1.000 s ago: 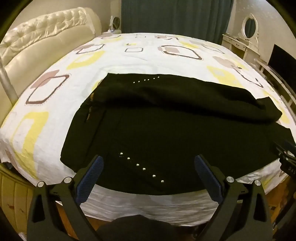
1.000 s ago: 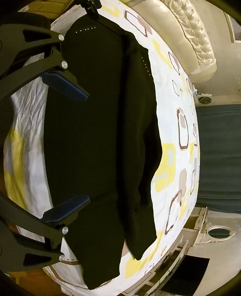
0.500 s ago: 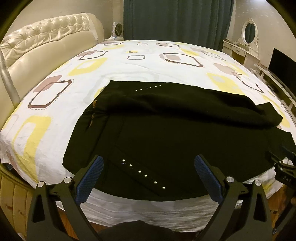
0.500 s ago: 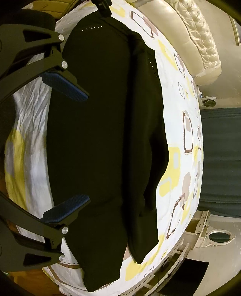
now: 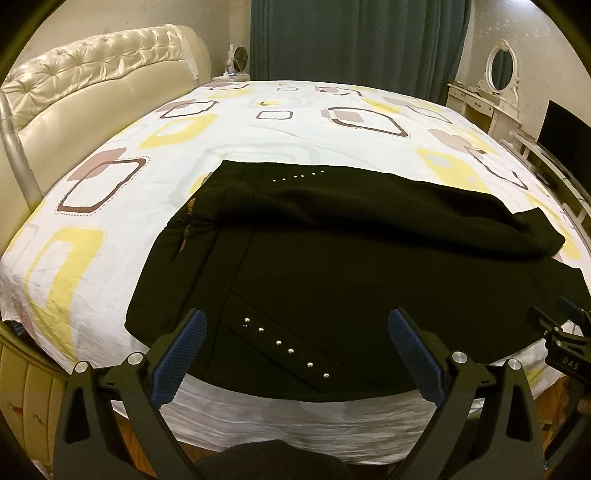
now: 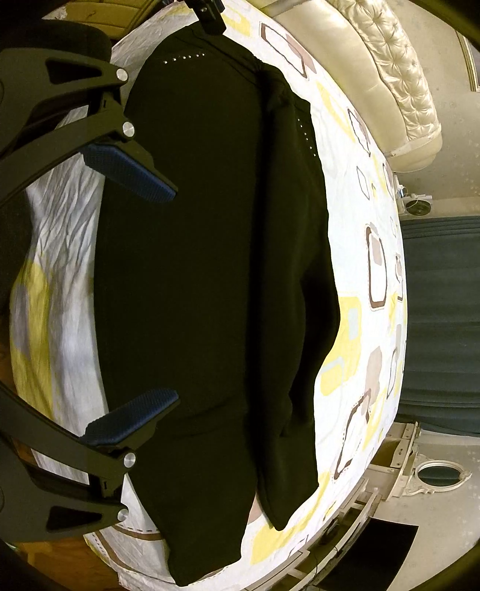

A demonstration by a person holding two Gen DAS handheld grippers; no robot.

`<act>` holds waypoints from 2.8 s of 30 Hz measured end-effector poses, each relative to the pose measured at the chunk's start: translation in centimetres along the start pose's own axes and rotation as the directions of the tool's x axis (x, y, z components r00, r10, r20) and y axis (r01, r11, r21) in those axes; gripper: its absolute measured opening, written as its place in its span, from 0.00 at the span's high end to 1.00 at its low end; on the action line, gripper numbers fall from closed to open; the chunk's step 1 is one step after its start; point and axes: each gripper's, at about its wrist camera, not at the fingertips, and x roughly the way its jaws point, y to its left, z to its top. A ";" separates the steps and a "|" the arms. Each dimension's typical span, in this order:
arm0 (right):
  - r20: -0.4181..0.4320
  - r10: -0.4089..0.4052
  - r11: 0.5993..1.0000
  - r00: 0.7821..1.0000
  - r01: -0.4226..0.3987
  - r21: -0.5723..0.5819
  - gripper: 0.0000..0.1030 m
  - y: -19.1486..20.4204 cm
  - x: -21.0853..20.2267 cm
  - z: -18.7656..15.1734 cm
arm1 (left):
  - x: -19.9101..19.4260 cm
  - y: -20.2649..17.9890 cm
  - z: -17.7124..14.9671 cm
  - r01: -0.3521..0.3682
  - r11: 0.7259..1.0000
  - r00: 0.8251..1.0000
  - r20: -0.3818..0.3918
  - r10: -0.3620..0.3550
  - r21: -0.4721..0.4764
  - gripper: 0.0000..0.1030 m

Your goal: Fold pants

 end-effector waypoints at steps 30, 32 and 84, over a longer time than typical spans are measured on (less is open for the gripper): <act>-0.006 0.001 1.000 1.000 -0.001 -0.004 0.02 0.4 0.3 -0.2 | 0.0 0.1 0.0 -0.015 1.000 1.000 0.011 0.015 0.005 0.05; -0.007 0.001 1.000 1.000 -0.002 -0.004 0.02 0.4 0.3 -0.2 | 0.0 0.1 0.0 -0.015 1.000 1.000 0.013 0.015 0.005 0.05; -0.027 0.150 0.984 0.988 -0.147 0.106 0.02 -7.8 4.9 8.4 | 8.3 10.1 8.1 0.121 0.992 0.990 -0.079 -0.119 0.030 0.05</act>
